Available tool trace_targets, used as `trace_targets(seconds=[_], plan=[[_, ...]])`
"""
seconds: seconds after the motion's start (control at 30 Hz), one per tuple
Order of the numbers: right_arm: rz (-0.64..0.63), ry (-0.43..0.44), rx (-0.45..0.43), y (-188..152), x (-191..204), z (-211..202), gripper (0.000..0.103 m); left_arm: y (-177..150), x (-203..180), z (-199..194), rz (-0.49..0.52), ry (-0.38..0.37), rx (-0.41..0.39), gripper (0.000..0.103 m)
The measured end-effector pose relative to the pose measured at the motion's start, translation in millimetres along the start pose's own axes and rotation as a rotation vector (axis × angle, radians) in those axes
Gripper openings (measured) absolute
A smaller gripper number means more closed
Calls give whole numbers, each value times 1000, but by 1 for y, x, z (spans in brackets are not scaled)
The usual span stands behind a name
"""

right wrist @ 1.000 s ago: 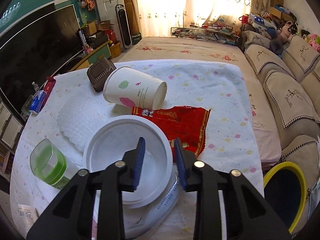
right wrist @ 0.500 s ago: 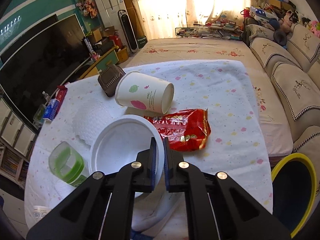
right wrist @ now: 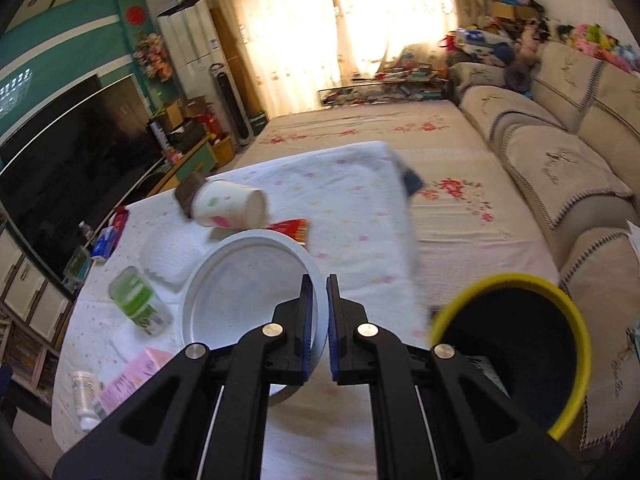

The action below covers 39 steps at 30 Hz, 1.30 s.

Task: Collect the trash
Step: 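Carry the bowl over the bin and open the right gripper, then grasp the pink milk carton with the left gripper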

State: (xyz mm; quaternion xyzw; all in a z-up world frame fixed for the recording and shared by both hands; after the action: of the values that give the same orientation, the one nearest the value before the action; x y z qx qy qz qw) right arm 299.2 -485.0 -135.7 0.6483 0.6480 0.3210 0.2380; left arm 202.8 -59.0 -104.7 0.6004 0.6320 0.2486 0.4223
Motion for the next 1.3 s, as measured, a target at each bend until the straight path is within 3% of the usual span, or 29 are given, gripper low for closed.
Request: trace_targets(seconds=[0.3, 0.43, 0.53, 0.57, 0.63, 0.93, 1.3], plan=[[180, -166, 72, -68, -127, -13, 7, -13, -30, 6, 45, -50, 39, 98], [236, -196, 114, -96, -156, -2, 7, -21, -43, 13, 71, -66, 61, 98], [250, -219, 144, -108, -167, 8, 14, -28, -52, 21, 82, -88, 85, 98], [254, -225, 144, -110, -169, 9, 22, -31, -54, 24, 84, -92, 95, 98], [258, -236, 139, -112, -171, 9, 27, -35, -58, 30, 89, -104, 109, 98], [234, -176, 69, -118, -139, -17, 35, -40, -68, 63, 132, -144, 170, 98], [222, -97, -3, -126, -105, -56, 44, -54, -75, 125, 192, -111, 276, 96]])
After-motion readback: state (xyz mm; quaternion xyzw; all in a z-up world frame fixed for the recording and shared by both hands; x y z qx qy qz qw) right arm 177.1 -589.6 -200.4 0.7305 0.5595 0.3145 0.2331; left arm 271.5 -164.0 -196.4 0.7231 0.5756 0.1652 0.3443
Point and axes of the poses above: each gripper's, at about its wrist camera, not at the fingertips, and z roughly the way its jaws point, x to its left, y to its top, the point moved 9 cm from there along z, roughly the way its jaws point, and after that the axes turned 10 degrees about -z, right-handed, at the moved point
